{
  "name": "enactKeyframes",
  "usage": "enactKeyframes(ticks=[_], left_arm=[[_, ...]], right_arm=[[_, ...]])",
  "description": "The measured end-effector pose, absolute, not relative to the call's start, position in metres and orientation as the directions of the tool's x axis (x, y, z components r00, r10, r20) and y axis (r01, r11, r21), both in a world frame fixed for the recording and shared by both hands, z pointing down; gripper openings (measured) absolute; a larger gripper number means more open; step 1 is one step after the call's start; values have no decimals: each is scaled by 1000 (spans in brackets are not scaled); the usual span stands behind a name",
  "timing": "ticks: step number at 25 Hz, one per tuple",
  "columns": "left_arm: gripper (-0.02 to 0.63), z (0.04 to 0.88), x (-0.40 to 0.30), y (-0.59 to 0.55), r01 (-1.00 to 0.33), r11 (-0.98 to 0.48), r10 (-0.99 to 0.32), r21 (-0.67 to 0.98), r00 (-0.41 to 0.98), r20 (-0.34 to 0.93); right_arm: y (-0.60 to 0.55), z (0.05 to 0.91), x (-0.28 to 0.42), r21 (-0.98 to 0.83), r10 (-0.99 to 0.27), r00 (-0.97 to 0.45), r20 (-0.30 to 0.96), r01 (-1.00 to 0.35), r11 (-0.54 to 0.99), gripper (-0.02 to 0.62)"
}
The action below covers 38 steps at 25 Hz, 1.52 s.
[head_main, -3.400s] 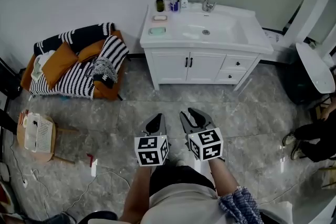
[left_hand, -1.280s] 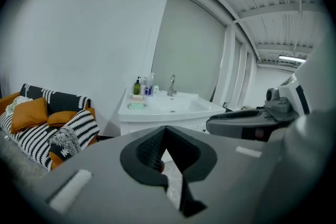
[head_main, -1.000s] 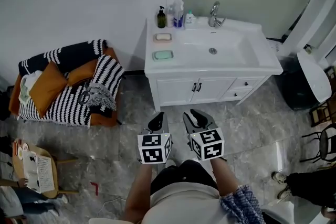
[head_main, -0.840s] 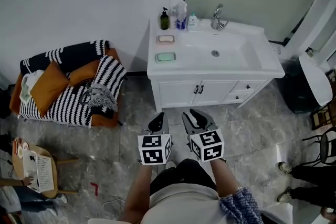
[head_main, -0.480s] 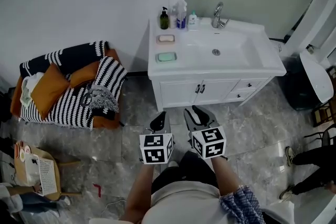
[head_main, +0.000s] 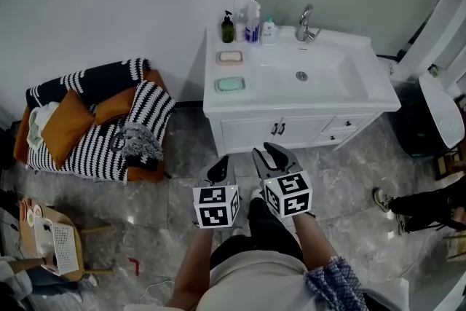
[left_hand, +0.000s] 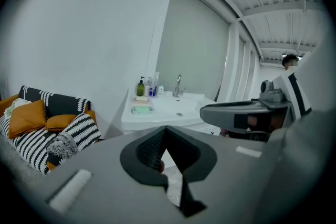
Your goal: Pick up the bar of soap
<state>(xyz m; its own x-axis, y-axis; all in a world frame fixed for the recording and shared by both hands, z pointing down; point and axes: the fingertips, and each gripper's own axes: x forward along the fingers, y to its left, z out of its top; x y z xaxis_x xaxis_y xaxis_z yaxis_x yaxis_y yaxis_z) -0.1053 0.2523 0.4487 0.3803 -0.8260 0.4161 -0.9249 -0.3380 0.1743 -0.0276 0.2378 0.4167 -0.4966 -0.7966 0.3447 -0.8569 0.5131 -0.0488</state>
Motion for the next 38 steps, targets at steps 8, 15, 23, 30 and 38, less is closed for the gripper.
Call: enactKeyframes(ticks=[8, 15, 23, 30, 38], left_arm=[[8, 455, -98, 203, -928, -319, -824, 192, 371, 429], [8, 460, -82, 155, -935, -296, -814, 195, 354, 461], [8, 471, -68, 118, -949, -249, -805, 195, 314, 503], [8, 473, -50, 84, -952, -227, -800, 204, 302, 519], [8, 479, -38, 58, -963, -182, -791, 199, 264, 552]], right_arm=[[191, 429, -16, -64, -778, -505, 373, -851, 522, 109], [144, 440, 2, -111, -743, -531, 406, -836, 537, 109], [106, 457, 15, -148, -696, -564, 445, -813, 564, 109], [68, 455, 27, -155, -650, -609, 455, -773, 615, 108], [49, 467, 41, -149, -619, -620, 481, -754, 640, 107]])
